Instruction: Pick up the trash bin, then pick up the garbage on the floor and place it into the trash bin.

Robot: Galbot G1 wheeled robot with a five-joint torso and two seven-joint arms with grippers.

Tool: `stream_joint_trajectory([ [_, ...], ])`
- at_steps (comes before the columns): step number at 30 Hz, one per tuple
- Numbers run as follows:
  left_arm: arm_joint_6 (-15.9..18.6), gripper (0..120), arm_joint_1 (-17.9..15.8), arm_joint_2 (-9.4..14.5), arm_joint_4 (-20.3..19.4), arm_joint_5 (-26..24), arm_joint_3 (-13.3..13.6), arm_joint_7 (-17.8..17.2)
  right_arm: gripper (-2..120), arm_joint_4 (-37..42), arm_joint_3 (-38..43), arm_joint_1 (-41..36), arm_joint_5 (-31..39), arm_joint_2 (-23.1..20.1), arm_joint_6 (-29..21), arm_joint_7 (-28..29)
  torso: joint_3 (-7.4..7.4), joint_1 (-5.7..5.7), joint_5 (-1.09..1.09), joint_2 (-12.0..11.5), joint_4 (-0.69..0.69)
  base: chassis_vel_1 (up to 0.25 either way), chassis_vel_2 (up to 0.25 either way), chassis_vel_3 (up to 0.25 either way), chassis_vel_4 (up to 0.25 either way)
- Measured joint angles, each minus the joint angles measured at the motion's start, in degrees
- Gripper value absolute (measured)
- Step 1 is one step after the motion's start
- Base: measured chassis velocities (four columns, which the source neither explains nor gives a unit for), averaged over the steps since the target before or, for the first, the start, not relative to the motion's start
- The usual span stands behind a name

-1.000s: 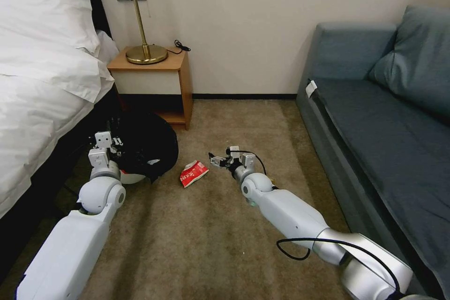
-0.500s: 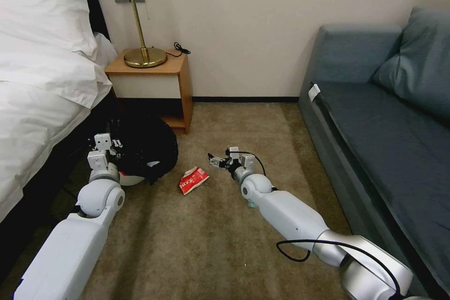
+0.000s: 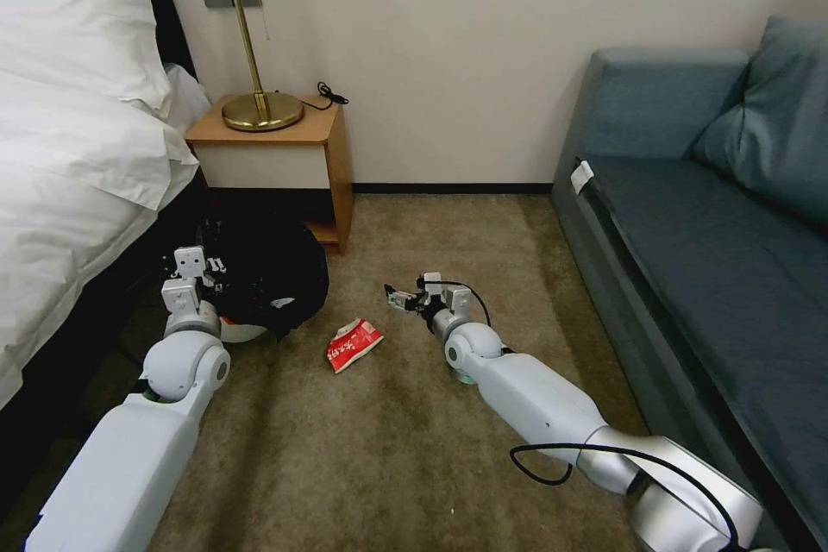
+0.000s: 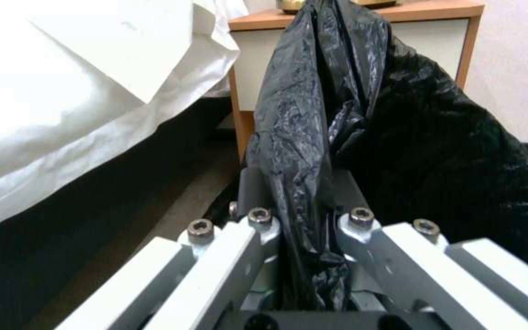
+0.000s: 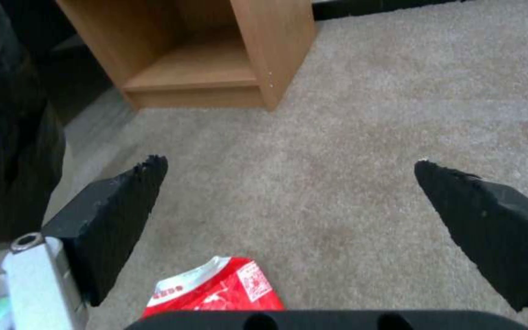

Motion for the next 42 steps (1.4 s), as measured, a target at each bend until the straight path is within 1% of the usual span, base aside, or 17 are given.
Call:
stream_joint_trajectory([
  [10, 0.01, 6, -0.70, 0.06, 0.52, -0.14, 0.28, -0.03, 100, -1.26, -0.42, 0.30, -0.02, 0.43, 0.47, -0.87, 0.00, 0.00, -0.01, 0.00, 0.00, -0.071, 0.066, 0.073, -0.070],
  [12, 0.60, 6, -0.13, 0.40, -1.15, -1.19, 0.64, -0.49, 100, -1.38, -0.55, 0.44, -0.02, 0.44, 0.49, -0.91, 0.00, 0.00, -0.01, 0.00, -0.01, -0.083, 0.076, 0.086, -0.061],
  [13, 1.02, 6, 0.40, 0.67, -2.72, -1.80, 1.02, -0.77, 100, -1.60, -0.58, 0.54, -0.02, 0.47, 0.51, -0.96, 0.00, 0.00, 0.01, 0.00, 0.02, -0.067, 0.076, 0.075, -0.065],
  [17, 1.22, 6, 0.74, 0.59, -3.80, -1.87, 1.33, -1.01, 100, -2.66, -0.61, 0.56, -0.24, 0.68, 0.98, -1.36, 0.00, 0.00, 0.01, 0.00, 0.01, -0.067, 0.068, 0.072, -0.063],
  [18, 1.23, 6, 0.75, 0.25, -3.70, -1.70, 1.30, -1.06, 100, -3.09, -0.56, 0.30, -0.55, 0.73, 1.27, -1.58, 0.00, 0.00, -0.01, 0.00, 0.00, -0.067, 0.071, 0.073, -0.081],
  [22, 1.23, 6, 1.14, 0.18, -3.66, -1.46, 1.16, -1.11, 100, -3.36, -0.38, -0.27, -0.97, 0.72, 1.58, -1.91, 0.00, 0.00, 0.00, 0.00, -0.01, -0.075, 0.071, 0.078, -0.077],
  [30, 1.35, 6, 2.80, 0.55, -4.63, -0.67, 0.63, -1.18, 100, -6.24, 0.91, -0.66, -2.65, 1.82, 2.50, -2.87, 0.00, 0.00, 0.00, 0.00, 0.02, -0.090, 0.087, 0.087, -0.089],
  [34, 1.49, 6, 3.42, 1.28, -5.27, -0.57, 0.10, -1.21, 100, -9.24, 1.76, -0.02, -4.00, 2.67, 3.17, -3.74, 0.00, 0.00, 0.00, 0.00, 0.00, -0.095, 0.092, 0.101, -0.100],
  [42, 1.69, 6, 4.82, 1.42, -5.87, 0.05, -0.53, -1.30, 100, -11.07, 2.31, 0.21, -5.21, 3.06, 3.89, -4.64, 0.00, 0.00, 0.00, 0.00, -0.01, -0.101, 0.092, 0.097, -0.100],
])
